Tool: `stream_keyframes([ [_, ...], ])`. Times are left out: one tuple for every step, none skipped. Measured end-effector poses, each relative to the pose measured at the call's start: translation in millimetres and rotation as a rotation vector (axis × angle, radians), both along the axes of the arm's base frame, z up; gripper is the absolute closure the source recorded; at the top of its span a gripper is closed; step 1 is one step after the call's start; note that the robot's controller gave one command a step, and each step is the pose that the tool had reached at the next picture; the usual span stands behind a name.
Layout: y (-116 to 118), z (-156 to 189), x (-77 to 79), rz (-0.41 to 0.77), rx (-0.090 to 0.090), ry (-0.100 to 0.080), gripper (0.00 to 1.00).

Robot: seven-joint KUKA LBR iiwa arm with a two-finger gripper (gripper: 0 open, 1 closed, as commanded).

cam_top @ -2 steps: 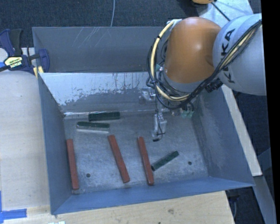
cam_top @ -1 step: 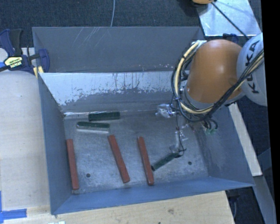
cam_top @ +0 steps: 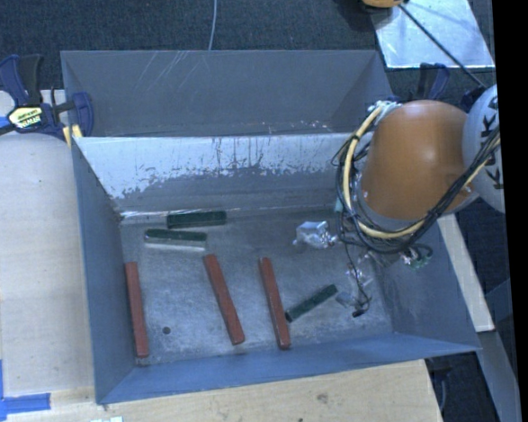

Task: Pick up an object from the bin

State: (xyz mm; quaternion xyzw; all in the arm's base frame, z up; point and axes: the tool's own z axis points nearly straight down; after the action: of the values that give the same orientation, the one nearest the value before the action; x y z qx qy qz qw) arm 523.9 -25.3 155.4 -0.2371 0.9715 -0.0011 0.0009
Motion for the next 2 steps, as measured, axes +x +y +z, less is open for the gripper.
stream_keyframes([
  [6.6, -69.8, -1.1, 0.170, 0.001, -0.005, 0.00],
  [17.2, -83.6, 16.1, 0.130, 0.002, -0.004, 1.00],
])
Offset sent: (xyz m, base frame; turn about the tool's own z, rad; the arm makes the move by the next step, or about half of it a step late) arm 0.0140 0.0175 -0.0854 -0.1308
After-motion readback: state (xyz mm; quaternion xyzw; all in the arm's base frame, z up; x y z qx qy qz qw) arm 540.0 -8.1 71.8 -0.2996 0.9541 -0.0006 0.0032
